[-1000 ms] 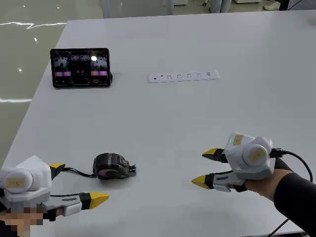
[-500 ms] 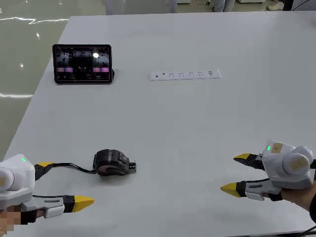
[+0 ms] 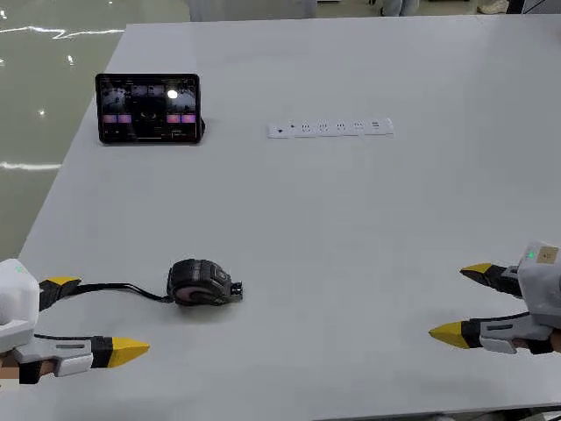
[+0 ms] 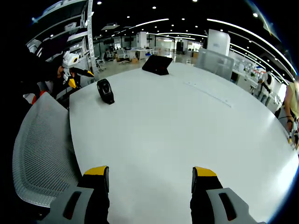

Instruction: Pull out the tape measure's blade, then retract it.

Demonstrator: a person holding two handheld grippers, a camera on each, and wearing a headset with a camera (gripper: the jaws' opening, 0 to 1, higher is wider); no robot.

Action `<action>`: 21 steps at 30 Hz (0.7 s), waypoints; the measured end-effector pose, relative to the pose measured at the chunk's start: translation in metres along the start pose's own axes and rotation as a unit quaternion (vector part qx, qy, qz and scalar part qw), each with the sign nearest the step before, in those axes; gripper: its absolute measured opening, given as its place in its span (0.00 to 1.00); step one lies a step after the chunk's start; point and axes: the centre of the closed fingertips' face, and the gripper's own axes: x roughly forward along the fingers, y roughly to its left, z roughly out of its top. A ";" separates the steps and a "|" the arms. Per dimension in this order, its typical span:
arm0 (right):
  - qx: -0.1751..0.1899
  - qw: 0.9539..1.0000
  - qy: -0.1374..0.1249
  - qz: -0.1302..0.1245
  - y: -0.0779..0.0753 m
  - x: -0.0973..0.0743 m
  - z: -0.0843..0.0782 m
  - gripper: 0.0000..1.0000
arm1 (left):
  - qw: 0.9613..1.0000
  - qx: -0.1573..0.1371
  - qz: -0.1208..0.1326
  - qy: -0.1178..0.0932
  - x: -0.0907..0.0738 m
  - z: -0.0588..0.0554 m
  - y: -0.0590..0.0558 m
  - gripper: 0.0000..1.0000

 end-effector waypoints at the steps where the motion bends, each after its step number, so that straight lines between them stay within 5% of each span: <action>1: 0.000 1.000 0.001 -0.002 -0.001 -0.002 -0.001 0.72 | 1.000 0.001 0.000 0.001 -0.001 0.000 0.000 0.99; 12: -0.010 1.000 -0.010 -0.011 -0.010 -0.019 -0.013 0.98 | 1.000 0.007 0.010 0.007 -0.010 -0.004 0.007 0.99; 21: 0.007 1.000 -0.011 -0.009 -0.008 -0.022 -0.020 0.99 | 1.000 0.013 0.010 0.016 -0.011 -0.006 0.008 0.99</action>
